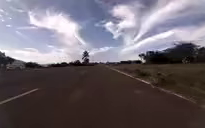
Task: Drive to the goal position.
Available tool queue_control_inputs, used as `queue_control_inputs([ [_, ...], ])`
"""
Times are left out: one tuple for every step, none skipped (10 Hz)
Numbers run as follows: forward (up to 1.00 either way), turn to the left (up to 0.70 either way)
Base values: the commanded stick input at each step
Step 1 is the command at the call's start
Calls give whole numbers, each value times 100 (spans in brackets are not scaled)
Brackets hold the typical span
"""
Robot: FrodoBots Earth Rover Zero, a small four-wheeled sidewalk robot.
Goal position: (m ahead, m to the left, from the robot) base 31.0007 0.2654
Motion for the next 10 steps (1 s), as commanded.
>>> queue_control_inputs([
  [0, 0],
  [0, 0],
  [0, 0],
  [0, 0],
  [8, 0],
  [43, 0],
  [70, 0],
  [70, 0],
  [70, 0],
  [70, 0],
])
